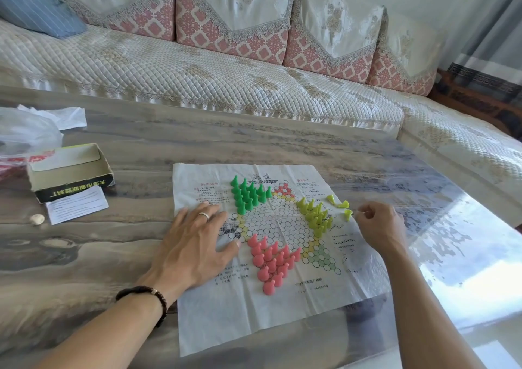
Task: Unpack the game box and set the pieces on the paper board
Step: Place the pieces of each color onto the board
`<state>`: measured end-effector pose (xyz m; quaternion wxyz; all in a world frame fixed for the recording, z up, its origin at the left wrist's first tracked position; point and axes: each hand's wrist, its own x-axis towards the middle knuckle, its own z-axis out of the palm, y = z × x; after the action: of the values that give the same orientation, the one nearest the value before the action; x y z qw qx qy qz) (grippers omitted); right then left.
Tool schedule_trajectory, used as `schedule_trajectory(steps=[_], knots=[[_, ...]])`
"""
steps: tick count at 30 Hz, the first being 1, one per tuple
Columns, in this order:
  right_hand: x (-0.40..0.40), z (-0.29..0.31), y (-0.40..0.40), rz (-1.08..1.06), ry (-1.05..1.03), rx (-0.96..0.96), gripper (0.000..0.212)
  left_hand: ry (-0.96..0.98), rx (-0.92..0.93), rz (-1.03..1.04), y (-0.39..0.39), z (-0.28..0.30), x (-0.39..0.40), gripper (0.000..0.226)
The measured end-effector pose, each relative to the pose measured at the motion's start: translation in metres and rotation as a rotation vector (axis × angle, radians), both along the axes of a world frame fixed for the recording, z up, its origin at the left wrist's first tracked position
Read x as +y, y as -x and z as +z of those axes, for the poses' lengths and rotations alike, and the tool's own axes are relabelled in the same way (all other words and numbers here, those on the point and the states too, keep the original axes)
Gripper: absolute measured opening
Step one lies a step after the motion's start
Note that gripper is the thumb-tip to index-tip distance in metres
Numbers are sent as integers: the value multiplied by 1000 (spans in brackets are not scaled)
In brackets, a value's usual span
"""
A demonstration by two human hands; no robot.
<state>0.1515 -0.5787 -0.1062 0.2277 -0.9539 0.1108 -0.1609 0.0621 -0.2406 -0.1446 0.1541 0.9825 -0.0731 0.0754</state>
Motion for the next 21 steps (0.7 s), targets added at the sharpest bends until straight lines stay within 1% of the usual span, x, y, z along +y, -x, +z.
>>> schedule_trajectory(steps=[5, 8, 10, 14, 17, 19, 21], knots=[[4, -7, -3, 43, 26, 51, 19, -14, -8, -1, 0, 1, 0, 82], [9, -12, -5, 58, 74, 54, 16, -10, 1, -1, 0, 1, -1, 83], [11, -13, -7, 79, 71, 51, 14, -6, 2, -1, 1, 1, -1, 84], [12, -15, -8, 106, 47, 37, 13, -1, -6, -3, 2, 3, -1, 85], [13, -13, -9, 112, 21, -34, 15, -4, 0, -1, 2, 4, -1, 85], [15, -7, -9, 124, -27, -67, 17, -3, 2, 0, 2, 4, -1, 86], [16, -1, -9, 166, -100, -56, 18, -2, 4, 1, 2, 4, -2, 86]])
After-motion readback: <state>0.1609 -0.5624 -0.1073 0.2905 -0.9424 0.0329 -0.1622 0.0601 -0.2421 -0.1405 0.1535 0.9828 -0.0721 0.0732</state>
